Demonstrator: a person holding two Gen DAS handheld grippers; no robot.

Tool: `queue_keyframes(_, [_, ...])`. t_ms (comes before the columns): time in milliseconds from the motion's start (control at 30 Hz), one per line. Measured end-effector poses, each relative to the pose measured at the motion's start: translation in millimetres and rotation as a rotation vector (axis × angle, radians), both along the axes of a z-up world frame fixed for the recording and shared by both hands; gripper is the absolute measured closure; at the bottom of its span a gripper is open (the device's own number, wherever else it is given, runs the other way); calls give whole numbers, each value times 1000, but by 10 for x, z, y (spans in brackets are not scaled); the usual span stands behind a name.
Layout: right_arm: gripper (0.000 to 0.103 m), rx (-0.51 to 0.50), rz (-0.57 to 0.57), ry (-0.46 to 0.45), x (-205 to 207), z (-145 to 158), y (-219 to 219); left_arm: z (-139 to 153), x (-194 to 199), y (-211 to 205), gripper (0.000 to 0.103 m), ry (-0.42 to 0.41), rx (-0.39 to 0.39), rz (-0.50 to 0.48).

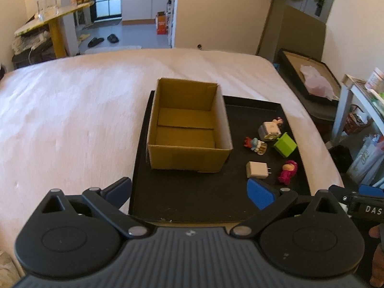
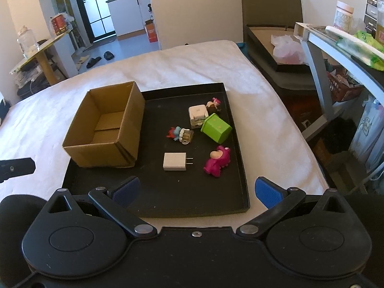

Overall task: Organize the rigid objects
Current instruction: 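Grip the cardboard box wall with the left tool while the right tool reaches the pink plush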

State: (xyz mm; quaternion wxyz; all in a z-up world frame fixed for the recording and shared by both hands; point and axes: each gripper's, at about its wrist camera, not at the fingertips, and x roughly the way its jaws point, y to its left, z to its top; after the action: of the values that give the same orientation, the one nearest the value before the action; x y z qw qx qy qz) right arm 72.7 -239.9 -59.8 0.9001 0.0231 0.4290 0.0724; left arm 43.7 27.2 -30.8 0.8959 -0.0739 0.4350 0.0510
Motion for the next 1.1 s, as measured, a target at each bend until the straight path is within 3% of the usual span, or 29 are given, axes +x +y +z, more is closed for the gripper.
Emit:
queue_keyframes(100, [1, 3, -12, 13, 105, -76, -15, -79, 87, 74, 2, 22, -10, 25])
queue_keyframes(167, [8, 13, -17, 22, 176, -126, -26, -119, 129, 114, 3, 28, -22, 37])
queue_keyframes(400, [17, 61, -49, 67, 439, -286, -67, -212, 342, 241, 4, 36, -54, 77])
queue_keyframes(533, [26, 109, -80, 103, 587, -389, -128, -253, 477, 268, 10, 39, -53, 89])
queue_keyframes(800, [33, 164, -141, 165, 843, -570, -231, -358, 749, 355, 25, 46, -62, 113])
queue_keyframes(967, [36, 199, -196, 214, 1038, -734, -320, -501, 908, 504, 42, 78, -107, 166])
queue_keyframes(1100, [38, 213, -206, 242, 1163, -866, -362, -580, 1017, 579, 43, 96, -107, 190])
